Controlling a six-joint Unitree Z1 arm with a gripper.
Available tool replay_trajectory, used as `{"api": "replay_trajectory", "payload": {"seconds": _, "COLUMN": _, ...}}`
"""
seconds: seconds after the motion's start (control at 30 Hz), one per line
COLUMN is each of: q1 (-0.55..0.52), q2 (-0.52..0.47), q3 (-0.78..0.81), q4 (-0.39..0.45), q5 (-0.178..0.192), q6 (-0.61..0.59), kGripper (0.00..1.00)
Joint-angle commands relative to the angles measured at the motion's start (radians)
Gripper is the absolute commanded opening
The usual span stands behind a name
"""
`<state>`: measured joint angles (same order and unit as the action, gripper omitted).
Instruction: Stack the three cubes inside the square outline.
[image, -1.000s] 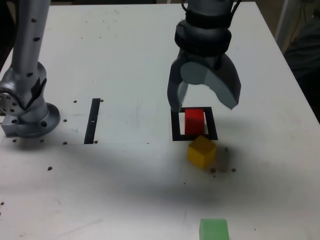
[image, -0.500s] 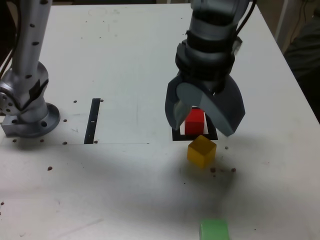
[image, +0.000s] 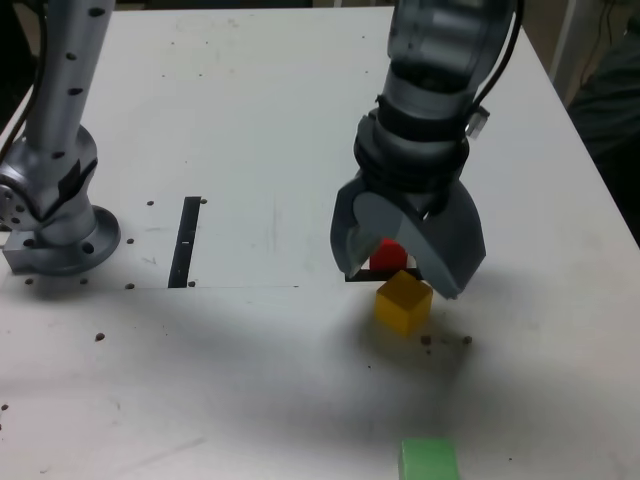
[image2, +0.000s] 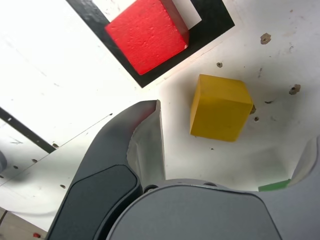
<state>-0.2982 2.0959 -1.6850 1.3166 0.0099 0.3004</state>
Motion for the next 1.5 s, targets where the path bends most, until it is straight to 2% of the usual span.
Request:
{"api": "replay_trajectory", "payload": {"seconds": 0.0, "q1": -0.002, "q2": 0.012, "q3": 0.016, "q4": -0.014, "q5": -0.008, "q6": 0.003, "kGripper": 0.98}}
{"api": "replay_trajectory", "payload": {"seconds": 0.47, "q1": -0.004, "q2": 0.061, "q3": 0.066, "q4": -0.095, "q5": -0.058, "q6": 0.010, "kGripper": 0.95}}
{"api": "replay_trajectory", "payload": {"seconds": 0.77, "q1": -0.005, "q2": 0.080, "q3": 0.068, "q4": -0.126, "q5": -0.080, "q6": 0.012, "kGripper": 0.87}}
{"api": "replay_trajectory", "payload": {"seconds": 0.93, "q1": -0.006, "q2": 0.088, "q3": 0.067, "q4": -0.120, "q5": -0.085, "q6": 0.006, "kGripper": 0.72}}
{"api": "replay_trajectory", "payload": {"seconds": 1.1, "q1": -0.006, "q2": 0.090, "q3": 0.063, "q4": -0.115, "q5": -0.080, "q6": -0.004, "kGripper": 0.41}}
{"api": "replay_trajectory", "payload": {"seconds": 1.2, "q1": -0.006, "q2": 0.089, "q3": 0.062, "q4": -0.118, "q5": -0.076, "q6": -0.004, "kGripper": 0.26}}
{"api": "replay_trajectory", "payload": {"seconds": 1.27, "q1": -0.006, "q2": 0.089, "q3": 0.062, "q4": -0.119, "q5": -0.076, "q6": -0.004, "kGripper": 0.23}}
{"api": "replay_trajectory", "payload": {"seconds": 1.47, "q1": -0.006, "q2": 0.088, "q3": 0.062, "q4": -0.123, "q5": -0.076, "q6": -0.004, "kGripper": 0.23}}
